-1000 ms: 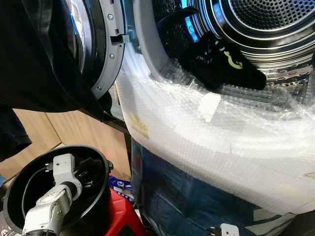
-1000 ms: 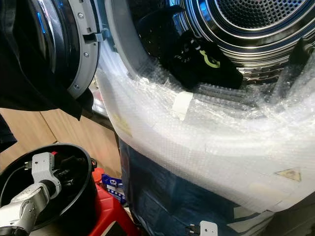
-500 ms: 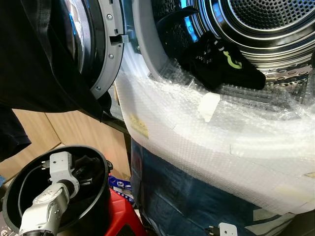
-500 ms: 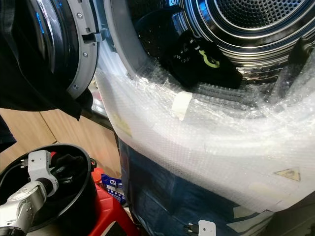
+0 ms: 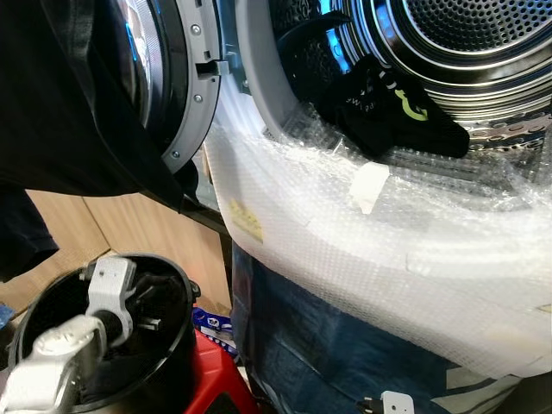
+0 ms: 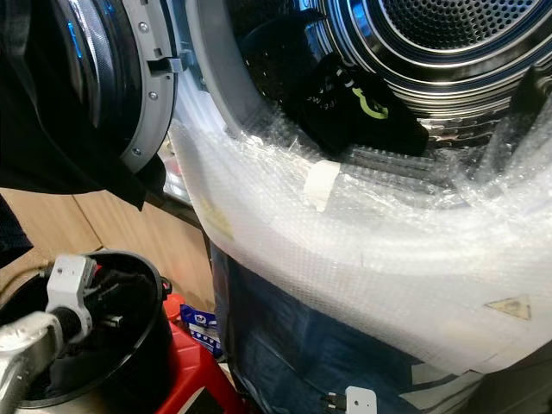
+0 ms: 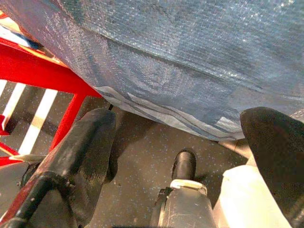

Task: Clothes washing

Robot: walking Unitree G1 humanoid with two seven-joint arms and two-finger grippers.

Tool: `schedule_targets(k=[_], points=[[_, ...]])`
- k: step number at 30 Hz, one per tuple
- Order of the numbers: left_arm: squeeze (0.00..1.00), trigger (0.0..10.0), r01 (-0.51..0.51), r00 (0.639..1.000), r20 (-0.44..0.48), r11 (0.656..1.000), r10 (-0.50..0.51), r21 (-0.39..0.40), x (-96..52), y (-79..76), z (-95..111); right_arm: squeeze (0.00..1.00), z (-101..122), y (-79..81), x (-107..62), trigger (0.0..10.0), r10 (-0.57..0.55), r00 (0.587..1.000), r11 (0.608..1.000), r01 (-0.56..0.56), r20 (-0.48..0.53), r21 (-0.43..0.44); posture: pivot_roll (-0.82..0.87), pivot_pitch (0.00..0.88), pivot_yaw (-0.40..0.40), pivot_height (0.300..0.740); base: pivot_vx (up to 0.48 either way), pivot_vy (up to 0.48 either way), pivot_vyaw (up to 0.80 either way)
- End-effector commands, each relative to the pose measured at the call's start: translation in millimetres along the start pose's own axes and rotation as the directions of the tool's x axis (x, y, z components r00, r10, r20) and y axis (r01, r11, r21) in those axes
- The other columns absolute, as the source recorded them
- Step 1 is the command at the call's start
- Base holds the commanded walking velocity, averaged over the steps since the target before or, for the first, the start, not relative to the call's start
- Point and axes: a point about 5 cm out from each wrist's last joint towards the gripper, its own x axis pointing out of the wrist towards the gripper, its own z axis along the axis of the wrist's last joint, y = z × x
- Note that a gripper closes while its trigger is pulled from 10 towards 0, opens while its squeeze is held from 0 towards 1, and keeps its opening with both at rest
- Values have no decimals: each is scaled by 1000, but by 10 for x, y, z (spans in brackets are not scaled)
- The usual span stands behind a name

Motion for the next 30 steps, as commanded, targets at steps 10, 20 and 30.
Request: schedule_targets(k=[10, 20, 30], points=[[0, 0, 352, 926, 41, 896, -376, 271, 69, -515, 622, 0, 80, 55, 16, 10000, 18, 1000, 1000, -18, 22, 14, 200, 0, 54, 740, 0, 0, 0], [0, 0, 632, 716, 71, 689, -694, 355, 171, -1233, 927, 0, 54, 12, 8, 10000, 10, 1000, 1000, -10, 20, 28, 184, 0, 54, 740, 0, 0, 0], [0, 0, 766, 585, 73, 579, -808, 278, 252, -1733, 810, 0, 104, -9, 12, 10000, 4, 999, 999, -5, 40, 47, 159, 3, 58, 740, 0, 0, 0]])
